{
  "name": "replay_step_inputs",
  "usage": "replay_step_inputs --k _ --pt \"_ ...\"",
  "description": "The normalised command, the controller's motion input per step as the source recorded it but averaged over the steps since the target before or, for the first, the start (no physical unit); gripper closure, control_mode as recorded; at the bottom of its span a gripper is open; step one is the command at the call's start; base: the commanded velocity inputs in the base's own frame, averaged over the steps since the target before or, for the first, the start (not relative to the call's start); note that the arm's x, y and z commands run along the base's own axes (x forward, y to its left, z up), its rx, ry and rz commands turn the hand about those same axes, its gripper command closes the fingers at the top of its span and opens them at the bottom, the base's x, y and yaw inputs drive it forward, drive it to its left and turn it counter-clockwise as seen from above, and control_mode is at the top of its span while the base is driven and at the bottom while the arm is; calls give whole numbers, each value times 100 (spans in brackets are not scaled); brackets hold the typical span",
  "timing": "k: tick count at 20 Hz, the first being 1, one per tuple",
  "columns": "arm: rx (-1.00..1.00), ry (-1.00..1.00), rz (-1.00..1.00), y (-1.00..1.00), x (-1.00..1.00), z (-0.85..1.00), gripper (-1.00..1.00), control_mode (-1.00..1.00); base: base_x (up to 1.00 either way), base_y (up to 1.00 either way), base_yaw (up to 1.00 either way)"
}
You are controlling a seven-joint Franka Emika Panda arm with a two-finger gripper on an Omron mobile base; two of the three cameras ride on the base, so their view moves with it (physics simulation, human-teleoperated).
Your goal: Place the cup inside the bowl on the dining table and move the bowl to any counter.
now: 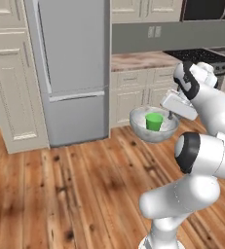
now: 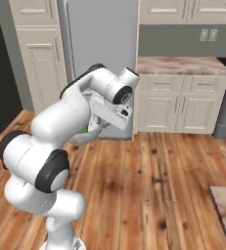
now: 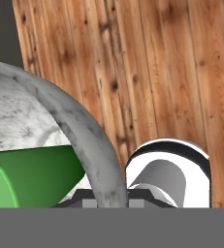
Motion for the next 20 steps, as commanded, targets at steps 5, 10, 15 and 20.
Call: replay_step_inputs --k 5,10,15,20 --pt "0 0 0 0 0 0 100 100 58 21 0" --pt "0 0 0 0 0 0 100 100 60 21 0" --pt "0 0 0 0 0 0 100 100 62 22 0" --pt "0 0 0 0 0 0 100 100 64 19 0"
